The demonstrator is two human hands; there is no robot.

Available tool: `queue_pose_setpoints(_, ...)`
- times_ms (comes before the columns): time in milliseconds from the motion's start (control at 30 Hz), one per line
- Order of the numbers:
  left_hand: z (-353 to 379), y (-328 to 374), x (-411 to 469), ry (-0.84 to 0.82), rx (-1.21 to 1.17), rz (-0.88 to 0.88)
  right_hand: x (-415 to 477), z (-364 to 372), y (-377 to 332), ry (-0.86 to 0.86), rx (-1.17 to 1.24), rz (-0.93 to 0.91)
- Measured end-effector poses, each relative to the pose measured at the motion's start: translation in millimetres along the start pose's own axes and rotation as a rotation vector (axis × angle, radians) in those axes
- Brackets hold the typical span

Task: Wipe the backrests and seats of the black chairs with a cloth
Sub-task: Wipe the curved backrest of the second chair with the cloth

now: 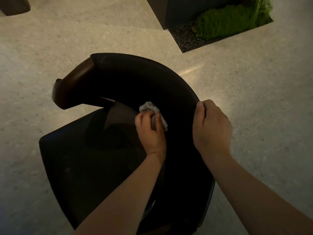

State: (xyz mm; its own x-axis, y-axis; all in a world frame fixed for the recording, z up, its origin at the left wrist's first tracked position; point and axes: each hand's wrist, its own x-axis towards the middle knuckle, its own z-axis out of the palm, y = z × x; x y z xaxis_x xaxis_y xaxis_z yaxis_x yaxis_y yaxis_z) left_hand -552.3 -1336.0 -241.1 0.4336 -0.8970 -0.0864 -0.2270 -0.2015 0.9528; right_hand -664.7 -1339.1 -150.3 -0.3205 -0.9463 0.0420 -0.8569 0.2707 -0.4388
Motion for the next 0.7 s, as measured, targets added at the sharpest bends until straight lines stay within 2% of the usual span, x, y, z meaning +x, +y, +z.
queue_pose_setpoints(400, -23, -24, 15, -0.159, -0.084, -0.123, -1, -2, -2, -0.005, 0.010, -0.001)
queue_pose_setpoints(700, -28, -49, 16, -0.192, -0.048, -0.250, -1, -2, -2, 0.015, 0.016, -0.005)
